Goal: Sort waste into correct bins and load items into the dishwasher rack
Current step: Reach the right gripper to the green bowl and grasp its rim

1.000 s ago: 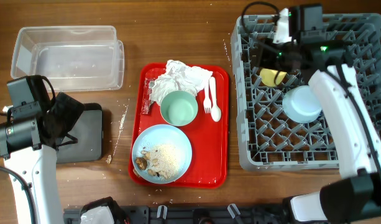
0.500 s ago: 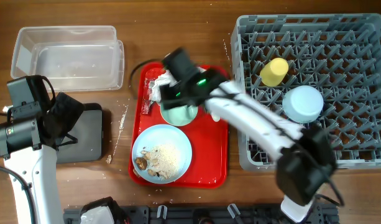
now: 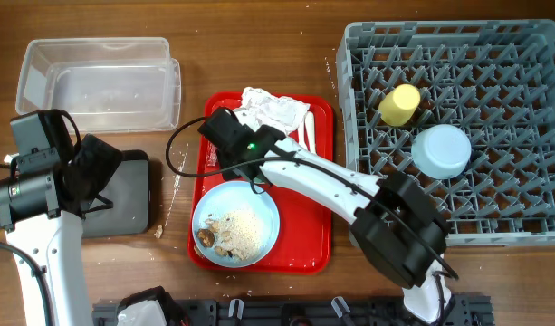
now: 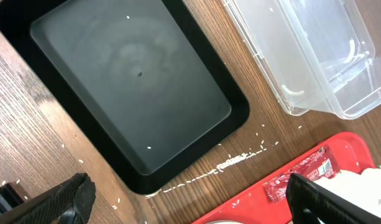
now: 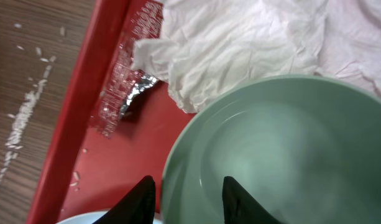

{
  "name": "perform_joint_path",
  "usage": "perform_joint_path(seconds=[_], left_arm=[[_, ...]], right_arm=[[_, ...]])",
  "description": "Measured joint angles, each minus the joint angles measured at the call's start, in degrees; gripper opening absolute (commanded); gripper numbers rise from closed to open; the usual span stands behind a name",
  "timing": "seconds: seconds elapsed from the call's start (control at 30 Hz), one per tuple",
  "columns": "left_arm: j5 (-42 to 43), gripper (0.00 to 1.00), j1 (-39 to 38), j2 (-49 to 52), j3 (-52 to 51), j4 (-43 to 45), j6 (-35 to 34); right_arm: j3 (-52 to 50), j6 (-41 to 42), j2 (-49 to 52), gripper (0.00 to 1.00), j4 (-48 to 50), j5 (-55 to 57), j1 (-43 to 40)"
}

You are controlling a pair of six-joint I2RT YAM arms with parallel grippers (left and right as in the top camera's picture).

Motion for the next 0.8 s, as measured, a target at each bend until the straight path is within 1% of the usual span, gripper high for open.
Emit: perform_joint_path(seconds=[0.1, 0.17, 0.27, 0.37, 0.5, 0.53, 0.8], left_arm=[[0.0, 1.0, 0.0, 0.0, 0.0, 0.0, 0.0], [0.0, 1.0, 0.0, 0.0, 0.0, 0.0, 0.0], [0.0, 1.0, 0.0, 0.0, 0.0, 0.0, 0.0], [0.0, 1.0, 0.0, 0.0, 0.0, 0.0, 0.0], [0.0, 1.0, 0.0, 0.0, 0.0, 0.0, 0.0], [0.0, 1.0, 0.0, 0.0, 0.0, 0.0, 0.0], [0.0, 1.0, 0.0, 0.0, 0.0, 0.0, 0.0]], right_arm=[[0.0, 0.0, 1.6, 0.34, 0.2, 0.0, 0.2], [0.0, 0.0, 2.1, 0.31, 0.5, 0.0, 0.5], [0.0, 0.3, 2.2, 0.24, 0.5, 0.0, 1.1], [0.0, 0.2, 2.2, 0.15, 0.5, 0.0, 1.3], [0.0, 0.4, 2.2, 0.09, 0.5, 0.0, 1.3], [0.0, 0.4, 2.2, 0.04, 0.5, 0.0, 1.3], [0.3, 0.2, 2.0, 0.04, -0.9, 0.4, 1.3]])
